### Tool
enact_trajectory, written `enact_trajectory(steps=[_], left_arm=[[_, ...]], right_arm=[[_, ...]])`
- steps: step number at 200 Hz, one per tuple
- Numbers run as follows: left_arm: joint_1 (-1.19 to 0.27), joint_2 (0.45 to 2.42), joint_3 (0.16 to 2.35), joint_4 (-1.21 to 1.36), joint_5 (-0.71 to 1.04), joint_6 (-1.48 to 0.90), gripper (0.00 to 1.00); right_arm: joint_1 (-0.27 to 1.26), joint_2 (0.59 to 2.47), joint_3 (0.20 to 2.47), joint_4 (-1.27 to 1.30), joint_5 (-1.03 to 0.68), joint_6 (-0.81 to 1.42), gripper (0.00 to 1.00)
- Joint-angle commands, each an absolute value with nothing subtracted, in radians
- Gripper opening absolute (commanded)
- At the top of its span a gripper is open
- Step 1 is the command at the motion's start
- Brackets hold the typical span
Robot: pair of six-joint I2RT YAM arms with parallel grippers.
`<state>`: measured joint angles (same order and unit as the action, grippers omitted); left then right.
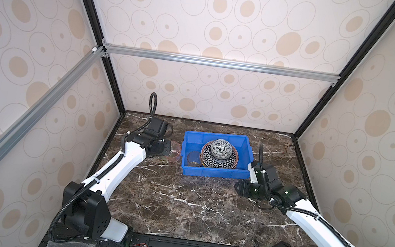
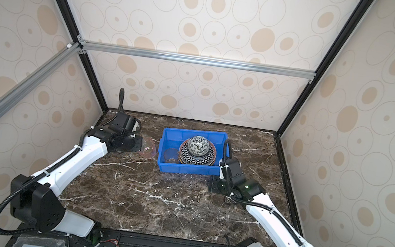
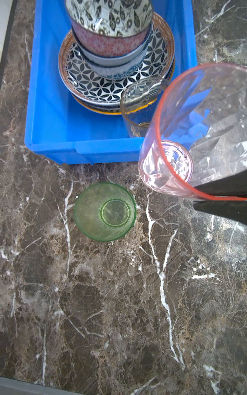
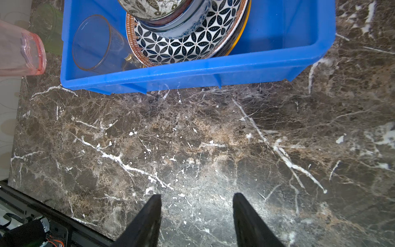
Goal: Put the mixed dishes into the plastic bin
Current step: 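Lift the pink glass with the left gripper and carry it over the bin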
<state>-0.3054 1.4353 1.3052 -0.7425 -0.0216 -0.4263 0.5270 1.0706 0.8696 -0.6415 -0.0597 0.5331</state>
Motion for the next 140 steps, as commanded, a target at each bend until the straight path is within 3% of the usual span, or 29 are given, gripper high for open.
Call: enact_trajectory(steps=[1,140], left_arm=[[-0.330,1.452,1.380,-0.756,-0.028,-0.422,0.00],[-0.470,1.639,1.604,-0.782,-0.044,-0.417,0.00]], right_arm=[[0.523,1.071,0.862,-0.640,-0.048,0.523,0.57],[0.523,1.026,0.847,-0.660,0.000,0.511,0.57]])
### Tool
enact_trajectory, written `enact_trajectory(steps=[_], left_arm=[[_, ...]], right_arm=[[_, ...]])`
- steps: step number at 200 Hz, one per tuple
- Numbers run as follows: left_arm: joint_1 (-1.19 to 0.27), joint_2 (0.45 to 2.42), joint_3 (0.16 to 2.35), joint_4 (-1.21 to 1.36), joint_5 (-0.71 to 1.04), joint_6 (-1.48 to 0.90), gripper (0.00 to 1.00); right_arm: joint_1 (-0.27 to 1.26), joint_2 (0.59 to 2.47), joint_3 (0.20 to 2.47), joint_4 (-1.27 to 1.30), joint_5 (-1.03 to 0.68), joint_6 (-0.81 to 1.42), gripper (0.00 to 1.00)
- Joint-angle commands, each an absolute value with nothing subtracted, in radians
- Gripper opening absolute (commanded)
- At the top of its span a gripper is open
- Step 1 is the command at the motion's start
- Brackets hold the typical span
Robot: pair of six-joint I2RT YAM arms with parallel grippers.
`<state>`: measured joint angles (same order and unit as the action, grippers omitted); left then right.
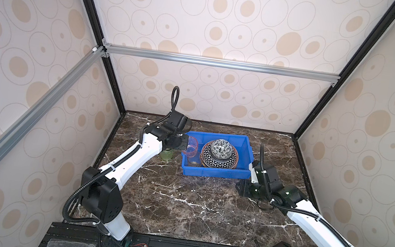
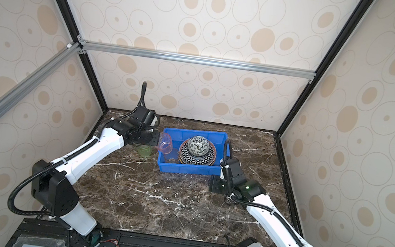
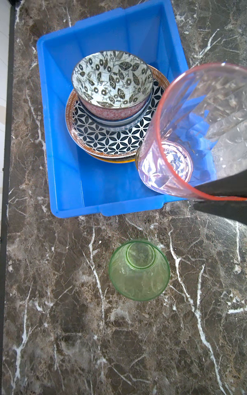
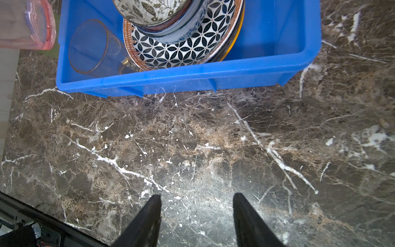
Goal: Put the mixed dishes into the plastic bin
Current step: 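Lift the pink glass with the left gripper and carry it over the bin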
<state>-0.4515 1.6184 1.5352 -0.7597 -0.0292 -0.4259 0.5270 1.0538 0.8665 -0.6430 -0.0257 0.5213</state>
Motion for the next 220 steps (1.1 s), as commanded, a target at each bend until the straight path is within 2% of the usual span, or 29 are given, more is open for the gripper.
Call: enact_trajectory(steps=[1,220], left_arm=[[-0.471,1.640,1.605,-0.783,-0.044,-0.416,0.00],[-0.517,1.793,1.651,-0.814,-0.049,-0.404,0.00]], right_arm=[[0.523,1.025,0.847,-0.660,0.000,0.510,0.57],[0.523,1.002,0.830,-0.681,0.015,0.512,0.57]])
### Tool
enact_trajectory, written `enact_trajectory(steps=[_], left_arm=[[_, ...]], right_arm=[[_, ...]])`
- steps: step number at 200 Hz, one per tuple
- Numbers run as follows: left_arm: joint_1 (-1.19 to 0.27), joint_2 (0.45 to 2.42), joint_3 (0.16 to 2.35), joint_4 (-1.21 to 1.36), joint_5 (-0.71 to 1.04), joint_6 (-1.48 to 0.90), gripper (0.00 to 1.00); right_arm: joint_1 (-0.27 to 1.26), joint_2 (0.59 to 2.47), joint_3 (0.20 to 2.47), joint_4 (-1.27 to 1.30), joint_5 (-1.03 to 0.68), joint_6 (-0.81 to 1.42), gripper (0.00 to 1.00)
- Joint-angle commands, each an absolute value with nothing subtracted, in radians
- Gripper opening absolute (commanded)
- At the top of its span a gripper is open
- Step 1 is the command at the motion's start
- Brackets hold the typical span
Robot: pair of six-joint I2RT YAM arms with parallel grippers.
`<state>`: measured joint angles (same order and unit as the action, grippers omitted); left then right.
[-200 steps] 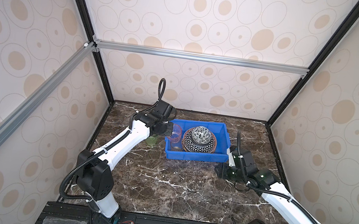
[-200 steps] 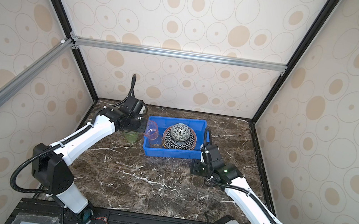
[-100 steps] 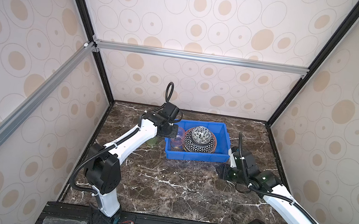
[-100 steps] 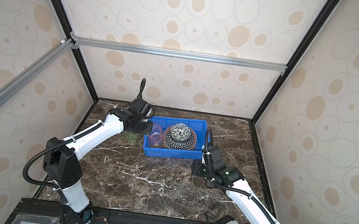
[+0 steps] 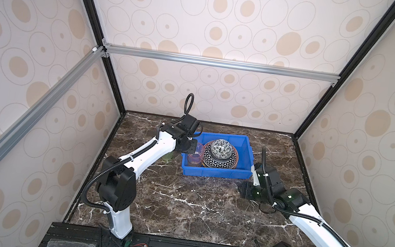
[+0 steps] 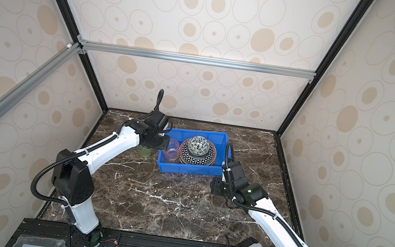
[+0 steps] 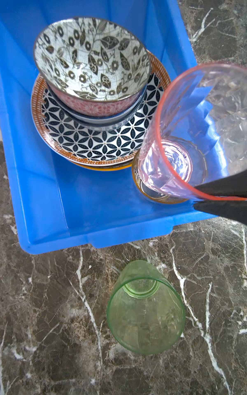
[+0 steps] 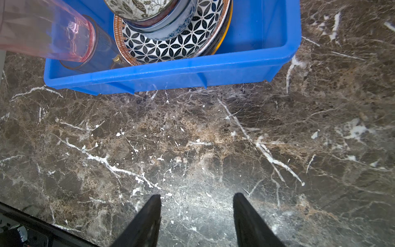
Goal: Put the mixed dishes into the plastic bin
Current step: 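Lift the pink glass with the left gripper and carry it over the bin, then lower the pink glass onto the yellow glass in the bin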
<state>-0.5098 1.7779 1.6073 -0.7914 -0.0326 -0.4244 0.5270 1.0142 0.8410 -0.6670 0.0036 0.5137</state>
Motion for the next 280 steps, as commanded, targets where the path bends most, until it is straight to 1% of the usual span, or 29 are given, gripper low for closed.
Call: enact_trajectory(steps=[1,80,280], left_arm=[[-0.517,1.793,1.652,-0.814,-0.049,-0.404,0.00],[-0.525,1.830,1.664,-0.841,-0.074,-0.399,0.00],[-0.527,1.887,1.632,-0.811,-0.061,-0.402,0.00]], right_arm=[[0.523,1.002,0.829,-0.681,0.015,0.512,0.57],[0.523,1.008,0.830,-0.676,0.012,0.510,0.57],[0.523,0.994,0.836,-0.691,0.012,0.514,0.57]])
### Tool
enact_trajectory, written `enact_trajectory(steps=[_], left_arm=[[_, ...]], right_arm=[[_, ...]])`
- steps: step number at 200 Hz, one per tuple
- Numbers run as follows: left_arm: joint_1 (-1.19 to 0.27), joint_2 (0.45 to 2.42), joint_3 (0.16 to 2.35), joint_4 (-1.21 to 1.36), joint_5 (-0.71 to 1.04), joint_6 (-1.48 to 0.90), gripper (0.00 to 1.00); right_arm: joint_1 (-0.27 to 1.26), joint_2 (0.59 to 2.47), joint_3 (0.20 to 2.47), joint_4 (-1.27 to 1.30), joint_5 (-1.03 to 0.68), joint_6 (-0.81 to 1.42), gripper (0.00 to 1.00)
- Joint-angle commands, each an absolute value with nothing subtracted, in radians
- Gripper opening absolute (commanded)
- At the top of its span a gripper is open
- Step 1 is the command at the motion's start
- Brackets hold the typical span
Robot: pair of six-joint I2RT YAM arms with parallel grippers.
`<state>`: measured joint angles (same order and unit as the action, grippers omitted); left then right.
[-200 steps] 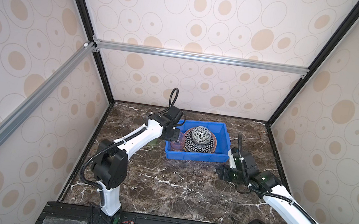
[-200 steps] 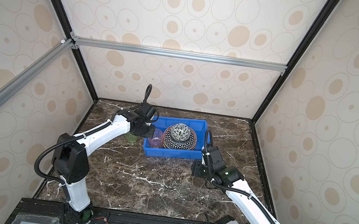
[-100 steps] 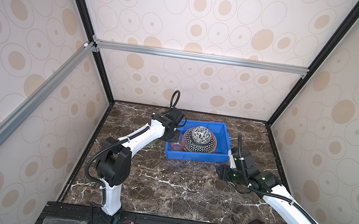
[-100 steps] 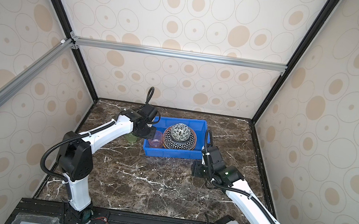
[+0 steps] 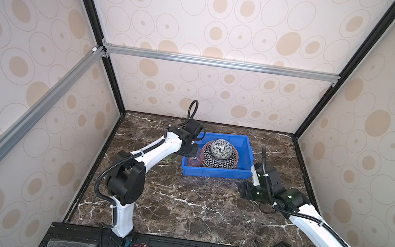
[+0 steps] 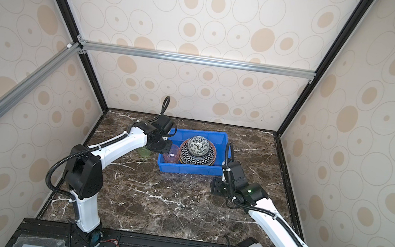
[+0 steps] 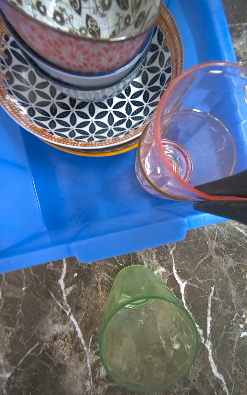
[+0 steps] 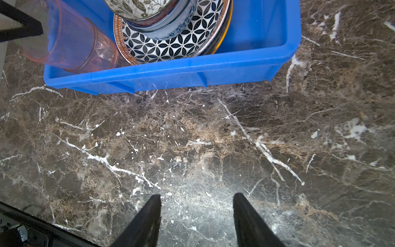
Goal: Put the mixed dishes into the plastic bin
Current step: 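Lower the pink glass onto the yellow glass in the bin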
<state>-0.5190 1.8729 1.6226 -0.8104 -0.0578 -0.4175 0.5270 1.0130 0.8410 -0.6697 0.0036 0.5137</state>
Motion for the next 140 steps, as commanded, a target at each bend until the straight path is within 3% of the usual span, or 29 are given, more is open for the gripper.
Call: enact_trajectory(steps=[1,55,140], left_arm=[[-0.527,1.888,1.631,-0.810,-0.061,-0.402,0.00],[-0.528,1.874,1.618,-0.805,-0.058,-0.402,0.00],[-0.528,1.838,1.629,-0.792,-0.048,-0.400,0.17]], right_arm=[[0.523,0.994,0.836,-0.692,0.012,0.514,0.57],[0.523,0.983,0.836,-0.696,0.011,0.521,0.57],[0.523,0.962,0.833,-0.706,0.012,0.526,0.57]])
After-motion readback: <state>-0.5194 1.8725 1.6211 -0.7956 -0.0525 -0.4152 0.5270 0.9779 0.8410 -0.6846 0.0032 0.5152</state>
